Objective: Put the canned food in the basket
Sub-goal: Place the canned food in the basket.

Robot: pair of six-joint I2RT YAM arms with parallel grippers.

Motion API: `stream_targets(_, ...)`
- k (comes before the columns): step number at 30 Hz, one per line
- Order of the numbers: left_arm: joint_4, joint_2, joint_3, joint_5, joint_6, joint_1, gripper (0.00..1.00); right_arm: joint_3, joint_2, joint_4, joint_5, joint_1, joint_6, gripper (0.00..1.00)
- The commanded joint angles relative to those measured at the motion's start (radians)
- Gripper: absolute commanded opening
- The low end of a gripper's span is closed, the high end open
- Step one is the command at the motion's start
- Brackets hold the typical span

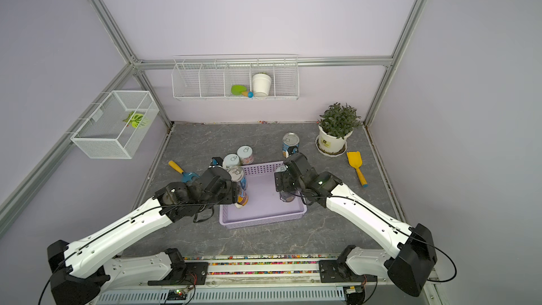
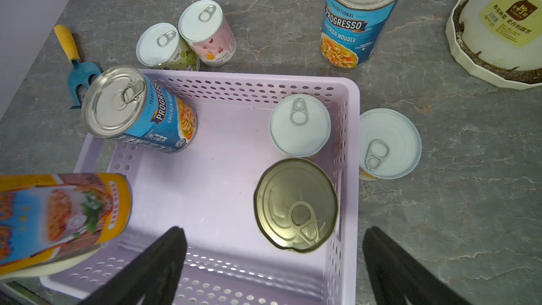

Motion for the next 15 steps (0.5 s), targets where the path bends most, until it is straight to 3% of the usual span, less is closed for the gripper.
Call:
stream_targets(1,0.160,0.029,0.010,-0.047,0.024,0.012,0.32,-0.011,0.005,0.007,0.020,-0.001,-0.002,0.98)
stream_targets(6,0.176,0.125,0.023,-0.035,0.022,0.049,0.32,-0.013,0.004,0.007,0.020,-0.001,-0.002,0.98)
stream_targets(11,0.139,0.203,0.038,-0.115,-0.002,0.062,0.32,-0.013,0.005,0.007,0.021,0.000,-0.001,0.98)
stream_targets(15,0.155,0.219,0.016,-0.115,-0.004,0.097,0.32,-0.011,0.007,0.008,0.021,0.000,-0.003,0.98)
